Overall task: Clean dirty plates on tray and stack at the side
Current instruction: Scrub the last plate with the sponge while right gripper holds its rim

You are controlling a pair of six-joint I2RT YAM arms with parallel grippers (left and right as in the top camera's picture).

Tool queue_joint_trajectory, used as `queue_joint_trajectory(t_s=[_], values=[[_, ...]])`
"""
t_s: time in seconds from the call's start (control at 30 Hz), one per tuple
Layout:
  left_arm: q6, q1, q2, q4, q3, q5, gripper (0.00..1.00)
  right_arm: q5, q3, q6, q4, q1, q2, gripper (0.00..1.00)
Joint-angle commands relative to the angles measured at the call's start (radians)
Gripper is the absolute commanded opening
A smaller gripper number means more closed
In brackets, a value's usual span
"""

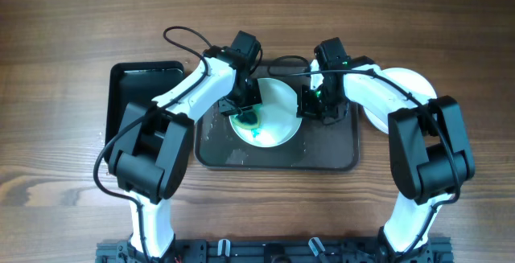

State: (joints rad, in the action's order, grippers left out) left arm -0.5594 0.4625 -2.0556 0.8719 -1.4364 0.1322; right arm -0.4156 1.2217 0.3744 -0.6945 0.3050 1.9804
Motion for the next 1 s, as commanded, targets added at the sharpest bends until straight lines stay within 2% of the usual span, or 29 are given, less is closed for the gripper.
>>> queue_joint_trajectory(t_s=[0.0, 0.07, 0.1, 0.2, 0.27, 0.37, 0.4, 0.57, 0.67, 0.73, 0.8, 0.93, 0.97], values=[[0.051, 0.063, -0.052, 0.017, 0.011, 0.127, 0.04, -0.017, 0.0, 0.018, 0.003, 0.006, 0.026, 0.04], [0.219, 0.093, -0.052, 0.002, 0.011, 0.328, 0.04, -0.01, 0.0, 0.019, 0.003, 0.006, 0.026, 0.04], [0.269, 0.104, -0.052, -0.001, 0.011, 0.382, 0.04, -0.011, 0.0, 0.019, 0.003, 0.006, 0.026, 0.04], [0.29, 0.123, -0.052, -0.019, 0.011, 0.397, 0.04, -0.01, 0.0, 0.018, 0.002, 0.005, 0.026, 0.04], [0.247, 0.117, -0.052, -0.044, 0.011, 0.37, 0.04, -0.011, 0.0, 0.019, 0.002, 0.005, 0.026, 0.04], [0.117, 0.099, -0.052, -0.058, 0.011, 0.208, 0.04, -0.011, 0.0, 0.018, -0.002, 0.006, 0.026, 0.04], [0.031, 0.084, -0.052, -0.057, 0.011, 0.049, 0.04, -0.01, 0.0, 0.018, -0.004, 0.006, 0.026, 0.04], [-0.166, 0.044, -0.052, -0.043, 0.011, -0.418, 0.04, 0.003, -0.001, 0.017, -0.006, 0.006, 0.026, 0.04], [-0.264, 0.026, -0.052, 0.01, 0.011, -0.536, 0.04, 0.019, -0.011, 0.019, -0.006, 0.006, 0.026, 0.04], [-0.29, 0.019, -0.052, 0.095, 0.011, -0.525, 0.04, 0.025, -0.037, 0.021, 0.007, 0.006, 0.026, 0.05], [-0.244, 0.028, -0.052, 0.131, 0.011, -0.442, 0.04, 0.024, -0.039, 0.023, 0.013, 0.006, 0.026, 0.04], [0.023, 0.038, -0.052, 0.102, 0.011, -0.09, 0.04, 0.023, -0.039, 0.03, 0.013, 0.006, 0.026, 0.04], [0.142, 0.039, -0.052, 0.076, 0.011, 0.074, 0.04, 0.023, -0.039, 0.03, 0.013, 0.006, 0.026, 0.04]])
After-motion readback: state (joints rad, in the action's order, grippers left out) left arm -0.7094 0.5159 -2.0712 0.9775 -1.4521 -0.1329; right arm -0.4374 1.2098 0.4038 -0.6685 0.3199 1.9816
